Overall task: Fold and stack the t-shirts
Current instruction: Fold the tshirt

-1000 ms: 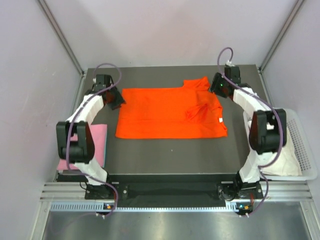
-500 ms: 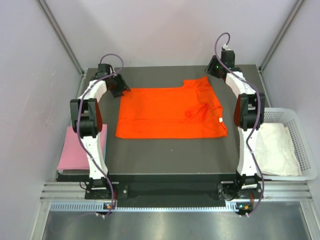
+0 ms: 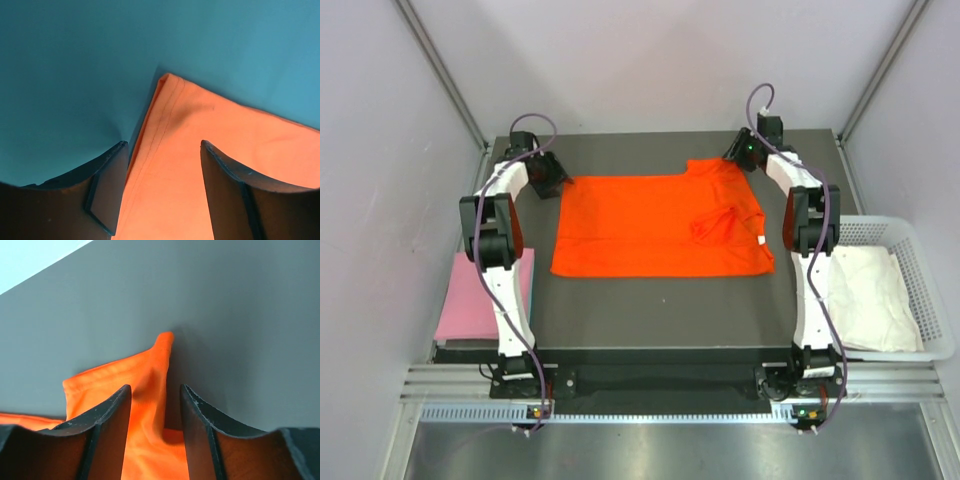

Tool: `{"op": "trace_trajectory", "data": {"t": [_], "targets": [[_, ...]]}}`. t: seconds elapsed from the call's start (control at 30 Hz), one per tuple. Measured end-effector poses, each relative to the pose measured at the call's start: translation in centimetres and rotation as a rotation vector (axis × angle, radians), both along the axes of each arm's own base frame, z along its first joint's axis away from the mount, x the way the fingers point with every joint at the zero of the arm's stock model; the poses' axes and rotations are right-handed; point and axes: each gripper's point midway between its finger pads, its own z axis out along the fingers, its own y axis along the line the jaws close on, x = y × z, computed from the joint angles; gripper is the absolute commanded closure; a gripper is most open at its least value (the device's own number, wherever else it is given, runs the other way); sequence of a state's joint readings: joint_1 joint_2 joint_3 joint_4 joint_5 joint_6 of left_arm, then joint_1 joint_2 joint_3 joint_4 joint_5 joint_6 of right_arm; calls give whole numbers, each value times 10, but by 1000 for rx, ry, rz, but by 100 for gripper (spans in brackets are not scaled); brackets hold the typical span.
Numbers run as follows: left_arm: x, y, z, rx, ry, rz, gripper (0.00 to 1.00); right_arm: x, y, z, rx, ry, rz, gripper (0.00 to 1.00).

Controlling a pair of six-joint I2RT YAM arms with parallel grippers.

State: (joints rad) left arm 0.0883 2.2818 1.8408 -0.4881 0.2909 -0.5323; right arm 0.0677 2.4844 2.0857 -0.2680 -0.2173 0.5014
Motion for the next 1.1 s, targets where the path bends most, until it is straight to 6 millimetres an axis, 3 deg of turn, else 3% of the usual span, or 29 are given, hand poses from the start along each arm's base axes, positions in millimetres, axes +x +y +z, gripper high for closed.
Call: {"op": "trace_trajectory", "data": {"t": [0.1,0.13,0.23,0.43,0.67,0.77,0.8,0.9,1.1], "targets": [[4,0,-4,-11,4,14,37,6,3,-10,40,7,-6,61],[5,-1,-6,-19,6,17,37,9,4,-10,58,5,-7,70],[13,0,-5,-24,-8,22,36,16,4,-11,103,-6,-16,83],[28,4,-4,-12,-38,31,36,17,3,-14,161,9,-28,83],[34,1,-7,-31,-49,27,48,17,3,-12,182,9,-27,83],[35,-2,-8,-49,-54,23,62,16,5,-11,193,9,-16,91],[36,-2,-8,-52,-57,19,75,16,7,-10,199,8,-12,96],[38,-8,-16,-93,-56,11,100,17,9,-7,213,-1,-2,100],[42,-11,-16,-110,-67,5,100,22,12,4,250,-31,9,100]]}}
